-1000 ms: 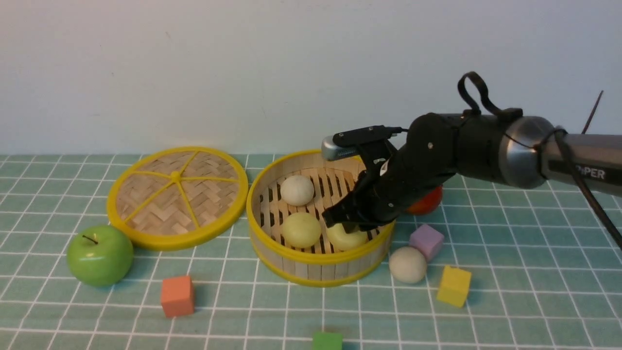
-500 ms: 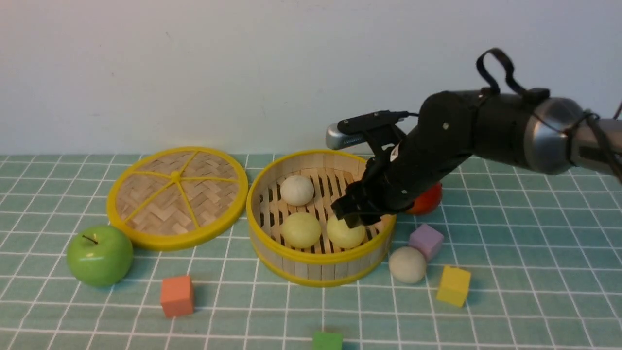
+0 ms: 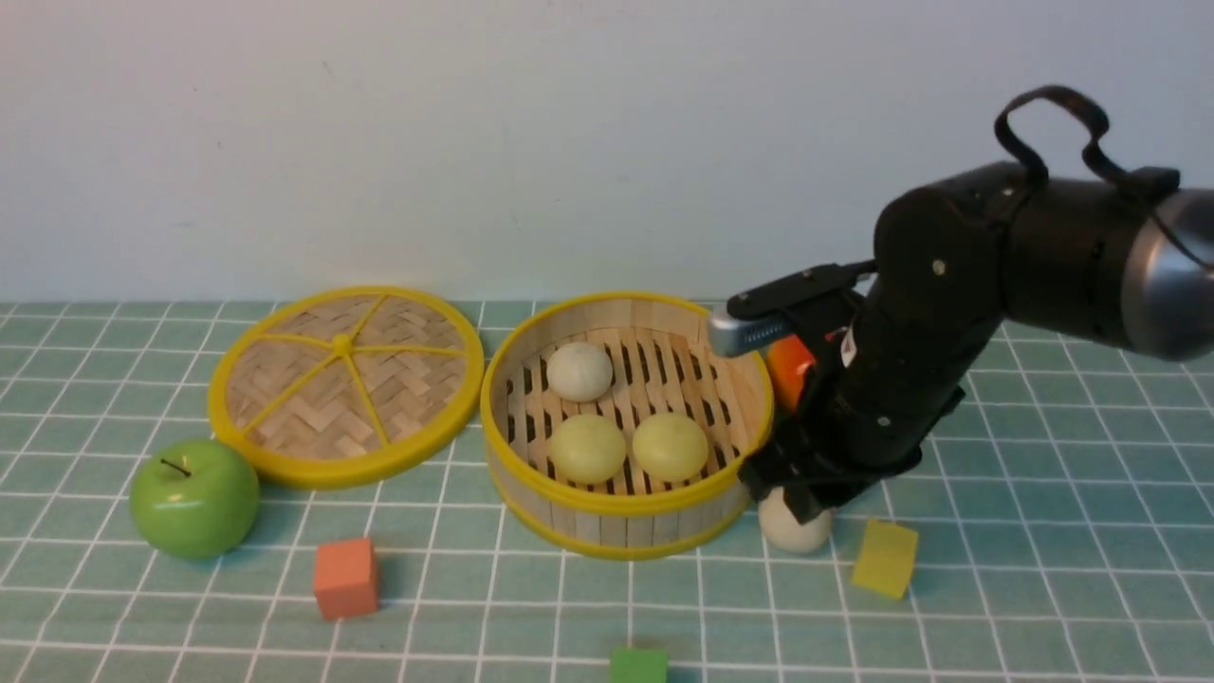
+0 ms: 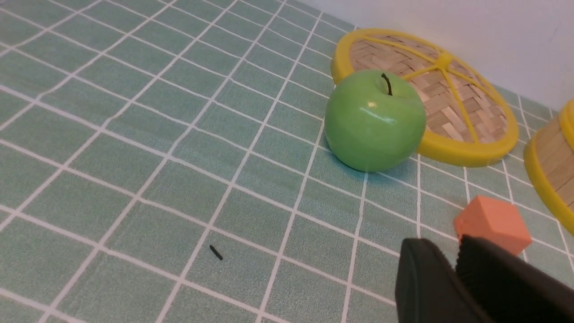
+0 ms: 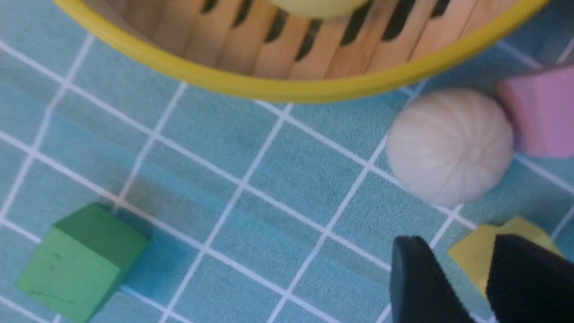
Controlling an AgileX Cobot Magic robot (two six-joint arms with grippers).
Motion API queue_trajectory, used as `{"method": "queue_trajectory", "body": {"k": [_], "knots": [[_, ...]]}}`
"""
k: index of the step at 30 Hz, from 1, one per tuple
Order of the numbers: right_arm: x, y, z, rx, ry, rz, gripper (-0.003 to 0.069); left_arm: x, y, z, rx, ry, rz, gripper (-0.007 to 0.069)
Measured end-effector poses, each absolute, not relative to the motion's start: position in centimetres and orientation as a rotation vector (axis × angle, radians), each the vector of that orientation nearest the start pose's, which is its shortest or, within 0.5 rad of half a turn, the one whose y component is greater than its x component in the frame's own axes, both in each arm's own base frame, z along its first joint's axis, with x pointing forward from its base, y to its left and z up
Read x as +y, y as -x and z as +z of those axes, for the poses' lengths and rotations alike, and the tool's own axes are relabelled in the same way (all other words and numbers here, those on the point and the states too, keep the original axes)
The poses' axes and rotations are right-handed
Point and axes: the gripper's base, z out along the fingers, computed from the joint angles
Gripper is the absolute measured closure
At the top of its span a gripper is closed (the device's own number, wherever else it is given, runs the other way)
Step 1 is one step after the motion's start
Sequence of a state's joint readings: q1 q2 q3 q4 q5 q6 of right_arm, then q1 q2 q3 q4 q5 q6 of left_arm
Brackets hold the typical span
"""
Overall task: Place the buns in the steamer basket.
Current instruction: Use the right arm to grab a steamed stuffed bun
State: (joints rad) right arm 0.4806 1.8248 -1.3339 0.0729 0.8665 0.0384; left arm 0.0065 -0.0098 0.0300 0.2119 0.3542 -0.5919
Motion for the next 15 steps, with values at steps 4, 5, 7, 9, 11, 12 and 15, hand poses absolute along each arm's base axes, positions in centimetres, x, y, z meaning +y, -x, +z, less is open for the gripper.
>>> {"method": "queue_trajectory", "body": {"k": [4,5,7,9,11,12,15], "knots": [[17.8,-33.1,21.5,2.762,0.536,0.213,0.0412,0.7,-5.3,17.2,1.807,0.418,-0.201,0.0494],[17.9,-33.3,21.6,2.733,0.525,0.221,0.0413,0.7,-5.3,17.2,1.807,0.418,-0.201,0.0494],[18.1,-33.7,21.6,2.69,0.497,0.236,0.0414,0.7,-5.3,17.2,1.807,0.418,-0.201,0.0494],[18.2,-34.1,21.3,2.677,0.475,0.243,0.0415,0.7,-5.3,17.2,1.807,0.418,-0.201,0.0494],[18.3,-34.3,20.7,2.682,0.467,0.238,0.0414,0.7,-5.3,17.2,1.807,0.418,-0.201,0.0493],[18.3,-34.4,20.2,2.689,0.471,0.229,0.0414,0.7,-5.3,17.2,1.807,0.418,-0.201,0.0491],[18.4,-34.7,19.2,2.703,0.481,0.213,0.0414,0.7,-5.3,17.2,1.807,0.418,-0.201,0.049]]}}
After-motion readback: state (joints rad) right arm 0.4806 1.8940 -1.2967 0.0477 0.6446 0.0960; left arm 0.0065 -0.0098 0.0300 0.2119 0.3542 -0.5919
